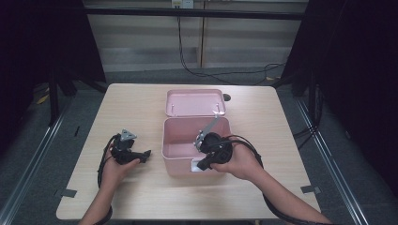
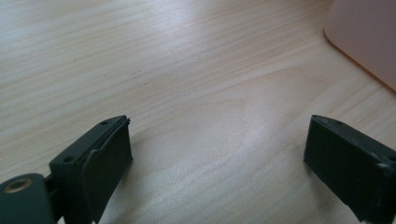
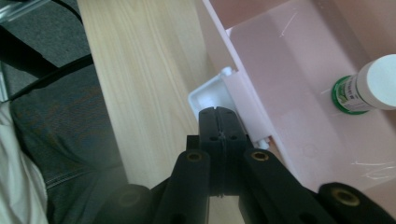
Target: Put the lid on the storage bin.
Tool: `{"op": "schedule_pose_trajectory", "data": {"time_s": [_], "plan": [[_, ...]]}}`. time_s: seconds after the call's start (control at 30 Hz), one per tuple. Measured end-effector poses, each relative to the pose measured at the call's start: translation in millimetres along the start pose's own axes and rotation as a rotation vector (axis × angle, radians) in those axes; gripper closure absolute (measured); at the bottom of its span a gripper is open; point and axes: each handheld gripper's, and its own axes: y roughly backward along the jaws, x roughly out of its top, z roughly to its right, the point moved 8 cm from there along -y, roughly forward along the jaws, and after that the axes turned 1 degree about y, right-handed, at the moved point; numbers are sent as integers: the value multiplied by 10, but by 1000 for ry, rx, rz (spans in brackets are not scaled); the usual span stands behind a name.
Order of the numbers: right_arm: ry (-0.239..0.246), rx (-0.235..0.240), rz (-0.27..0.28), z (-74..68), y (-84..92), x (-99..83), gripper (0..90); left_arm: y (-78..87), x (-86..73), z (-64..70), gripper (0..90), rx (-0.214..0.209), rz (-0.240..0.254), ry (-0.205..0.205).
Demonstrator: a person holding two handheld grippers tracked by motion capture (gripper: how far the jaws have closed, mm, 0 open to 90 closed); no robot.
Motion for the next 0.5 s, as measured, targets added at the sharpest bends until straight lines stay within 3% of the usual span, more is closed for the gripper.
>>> {"op": "schedule_pose_trajectory", "data": {"time_s": [0.33, 0.37, 0.5], "plan": [[-6, 16, 26, 5, -16, -23, 900, -6, -5, 10, 23, -10, -11, -13], [14, 14, 27, 15, -17, -24, 900, -6, -5, 10, 23, -10, -12, -13], [15, 14, 26, 12, -17, -27, 900, -3, 5, 9, 23, -6, -47, -16]]}}
